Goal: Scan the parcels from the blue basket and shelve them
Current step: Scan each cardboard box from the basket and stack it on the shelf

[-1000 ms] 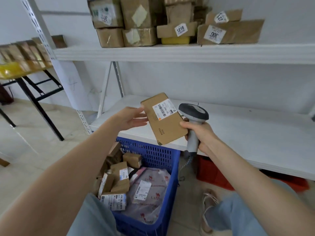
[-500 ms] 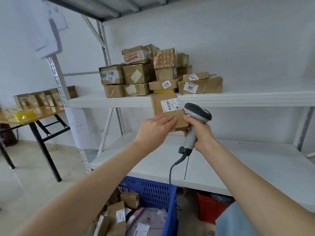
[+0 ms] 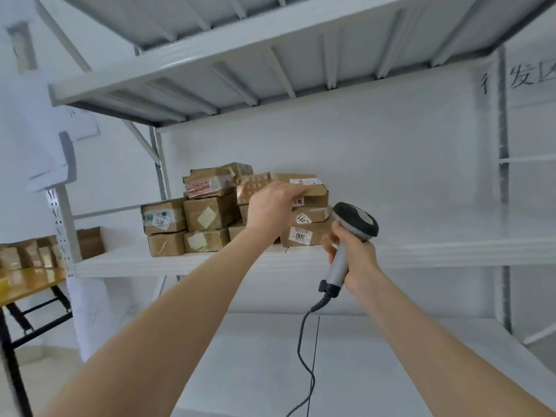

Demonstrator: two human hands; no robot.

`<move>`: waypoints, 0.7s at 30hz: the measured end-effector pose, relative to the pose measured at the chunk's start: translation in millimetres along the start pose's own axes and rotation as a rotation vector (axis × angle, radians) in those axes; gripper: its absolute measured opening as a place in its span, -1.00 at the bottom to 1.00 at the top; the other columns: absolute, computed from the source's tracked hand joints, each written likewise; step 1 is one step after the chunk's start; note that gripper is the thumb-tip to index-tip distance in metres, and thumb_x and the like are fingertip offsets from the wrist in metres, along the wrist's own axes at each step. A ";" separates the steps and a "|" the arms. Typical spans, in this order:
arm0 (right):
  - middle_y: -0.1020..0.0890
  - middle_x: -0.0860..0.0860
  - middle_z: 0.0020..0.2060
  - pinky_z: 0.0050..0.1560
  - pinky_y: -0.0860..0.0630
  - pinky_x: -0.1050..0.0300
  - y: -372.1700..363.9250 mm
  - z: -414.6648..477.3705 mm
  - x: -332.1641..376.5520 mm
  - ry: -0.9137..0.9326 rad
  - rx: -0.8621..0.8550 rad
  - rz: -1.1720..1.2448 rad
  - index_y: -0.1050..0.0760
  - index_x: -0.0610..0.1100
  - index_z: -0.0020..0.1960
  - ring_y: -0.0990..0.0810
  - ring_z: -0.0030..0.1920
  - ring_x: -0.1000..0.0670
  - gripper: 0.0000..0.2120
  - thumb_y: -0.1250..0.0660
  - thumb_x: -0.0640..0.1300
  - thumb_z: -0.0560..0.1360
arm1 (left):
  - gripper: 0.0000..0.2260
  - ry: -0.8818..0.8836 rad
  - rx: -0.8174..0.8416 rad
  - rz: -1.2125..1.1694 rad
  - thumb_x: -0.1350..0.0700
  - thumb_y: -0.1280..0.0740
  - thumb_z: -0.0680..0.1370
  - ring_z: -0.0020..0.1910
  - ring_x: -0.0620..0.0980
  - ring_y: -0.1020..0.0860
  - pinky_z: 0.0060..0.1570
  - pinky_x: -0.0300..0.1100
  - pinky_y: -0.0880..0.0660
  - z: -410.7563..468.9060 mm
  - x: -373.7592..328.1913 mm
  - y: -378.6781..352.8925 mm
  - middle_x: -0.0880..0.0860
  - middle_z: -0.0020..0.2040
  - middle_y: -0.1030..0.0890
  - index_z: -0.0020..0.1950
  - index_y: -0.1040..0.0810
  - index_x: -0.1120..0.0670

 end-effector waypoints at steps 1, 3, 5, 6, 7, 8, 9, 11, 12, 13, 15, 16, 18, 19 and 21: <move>-0.59 -0.07 -0.26 -0.22 -0.54 0.22 1.1 7.2 3.1 0.003 -0.010 -0.005 -0.54 -0.19 -0.07 -0.56 -0.30 0.03 -0.86 -0.46 -0.17 0.46 | -0.72 0.060 0.034 -0.008 0.30 -0.39 0.47 -0.02 0.12 -0.64 -0.15 -0.04 -0.60 7.4 8.5 -15.7 0.08 -0.01 -0.70 0.12 -0.67 0.05; -0.60 -0.06 -0.28 -0.29 -0.50 0.23 4.1 20.5 7.2 0.007 -0.028 -0.043 -0.54 -0.19 -0.11 -0.56 -0.33 0.03 -0.87 -0.47 -0.16 0.46 | -0.72 0.170 0.093 -0.031 0.25 -0.33 0.54 0.04 0.08 -0.61 -0.05 -0.07 -0.57 15.2 26.1 -46.9 0.07 0.07 -0.67 0.19 -0.63 0.00; -0.60 -0.06 -0.30 -0.34 -0.45 0.23 6.8 33.1 7.8 0.014 -0.034 -0.073 -0.53 -0.19 -0.15 -0.55 -0.37 0.02 -0.87 -0.46 -0.17 0.46 | -0.73 0.282 0.166 -0.099 0.19 -0.25 0.60 0.12 0.07 -0.58 0.03 -0.06 -0.54 17.2 43.1 -76.6 0.06 0.14 -0.64 0.23 -0.61 -0.04; -0.60 -0.06 -0.30 -0.35 -0.44 0.23 7.6 38.1 7.5 0.014 -0.033 -0.080 -0.53 -0.19 -0.15 -0.55 -0.38 0.03 -0.87 -0.46 -0.17 0.47 | -0.70 0.312 0.227 -0.106 0.20 -0.22 0.61 0.18 0.08 -0.55 0.10 -0.03 -0.51 16.8 49.5 -91.7 0.05 0.17 -0.62 0.25 -0.59 -0.06; -0.60 -0.05 -0.30 -0.34 -0.44 0.23 8.4 42.5 6.7 0.013 -0.033 -0.086 -0.53 -0.18 -0.16 -0.55 -0.38 0.03 -0.87 -0.45 -0.17 0.47 | -0.65 0.315 0.307 -0.065 0.23 -0.19 0.61 0.25 0.09 -0.49 0.21 0.01 -0.44 15.0 52.4 -105.4 0.05 0.22 -0.59 0.29 -0.55 -0.09; -0.59 -0.05 -0.31 -0.33 -0.44 0.23 9.1 45.3 6.0 0.011 -0.031 -0.092 -0.53 -0.18 -0.17 -0.55 -0.38 0.03 -0.87 -0.45 -0.17 0.47 | -0.61 0.300 0.401 0.017 0.24 -0.18 0.61 0.35 0.10 -0.40 0.35 0.05 -0.32 11.8 54.0 -117.7 0.05 0.30 -0.53 0.37 -0.48 -0.11; -0.59 -0.05 -0.31 -0.31 -0.43 0.22 9.2 48.0 5.4 0.010 -0.028 -0.097 -0.52 -0.18 -0.18 -0.54 -0.38 0.03 -0.87 -0.45 -0.18 0.47 | -0.58 0.272 0.482 0.104 0.21 -0.18 0.62 0.45 0.09 -0.27 0.44 0.09 -0.17 8.7 54.3 -126.1 0.04 0.41 -0.43 0.45 -0.36 -0.11; -0.57 -0.05 -0.32 -0.30 -0.42 0.21 11.1 51.4 3.6 0.009 -0.022 -0.103 -0.51 -0.18 -0.20 -0.52 -0.38 0.03 -0.86 -0.44 -0.19 0.48 | -0.49 0.233 0.539 0.191 0.10 -0.18 0.64 0.54 0.07 -0.04 0.50 0.13 0.02 4.5 51.7 -131.2 0.04 0.54 -0.19 0.55 -0.10 -0.08; -0.57 -0.05 -0.32 -0.30 -0.41 0.21 12.6 52.9 2.3 0.008 -0.022 -0.105 -0.51 -0.18 -0.21 -0.52 -0.38 0.03 -0.85 -0.44 -0.19 0.48 | -0.44 0.215 0.513 0.214 0.08 -0.20 0.63 0.55 0.06 0.01 0.50 0.11 0.04 3.2 47.6 -129.8 0.05 0.56 -0.12 0.57 -0.02 -0.05; -0.57 -0.06 -0.32 -0.31 -0.41 0.21 14.5 54.6 0.5 0.007 -0.023 -0.109 -0.51 -0.19 -0.21 -0.51 -0.38 0.03 -0.86 -0.44 -0.19 0.48 | -0.40 0.187 0.477 0.237 0.08 -0.21 0.62 0.55 0.06 0.03 0.51 0.09 0.05 1.7 42.3 -129.0 0.05 0.56 -0.09 0.57 0.02 -0.03; -0.58 -0.07 -0.29 -0.37 -0.45 0.26 16.7 56.6 -3.5 0.003 -0.021 -0.107 -0.53 -0.20 -0.18 -0.53 -0.37 0.03 -0.88 -0.45 -0.19 0.47 | -0.37 0.113 0.428 0.296 0.11 -0.21 0.60 0.55 0.06 0.05 0.51 0.07 0.05 -4.4 27.5 -130.3 0.06 0.57 -0.07 0.58 0.06 0.00; -0.59 -0.07 -0.28 -0.40 -0.47 0.28 17.2 57.3 -5.6 0.000 -0.020 -0.098 -0.53 -0.20 -0.16 -0.54 -0.36 0.03 -0.89 -0.45 -0.20 0.47 | -0.36 0.089 0.437 0.316 0.12 -0.21 0.60 0.56 0.07 0.06 0.50 0.09 0.05 -8.6 22.4 -134.5 0.08 0.57 -0.05 0.58 0.09 0.01; -0.58 -0.07 -0.28 -0.41 -0.47 0.29 17.8 57.8 -9.1 -0.005 -0.018 -0.100 -0.54 -0.20 -0.14 -0.54 -0.37 0.03 -0.90 -0.44 -0.20 0.47 | -0.33 0.090 0.498 0.310 0.13 -0.21 0.58 0.56 0.10 0.09 0.49 0.13 0.05 -13.9 20.6 -145.2 0.11 0.56 -0.04 0.58 0.12 0.03; -0.58 -0.07 -0.29 -0.39 -0.46 0.27 17.8 57.9 -10.5 -0.005 -0.012 -0.114 -0.54 -0.20 -0.14 -0.54 -0.37 0.03 -0.90 -0.44 -0.20 0.47 | -0.31 0.106 0.537 0.298 0.13 -0.22 0.57 0.55 0.11 0.11 0.49 0.15 0.05 -14.3 23.2 -150.0 0.12 0.56 -0.03 0.57 0.14 0.03; -0.59 -0.07 -0.29 -0.37 -0.44 0.25 18.1 58.9 -12.1 -0.008 0.000 -0.145 -0.55 -0.20 -0.12 -0.53 -0.39 0.03 -0.90 -0.44 -0.18 0.47 | -0.28 0.138 0.602 0.260 0.13 -0.25 0.56 0.55 0.13 0.13 0.49 0.16 0.06 -11.9 31.4 -157.2 0.13 0.56 -0.02 0.57 0.15 0.03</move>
Point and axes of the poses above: each hand's wrist, its own z-axis towards the middle knuckle, its own y-axis out of the back of the hand, x = y × z, the point moved 8 cm from there along z, towards the middle knuckle
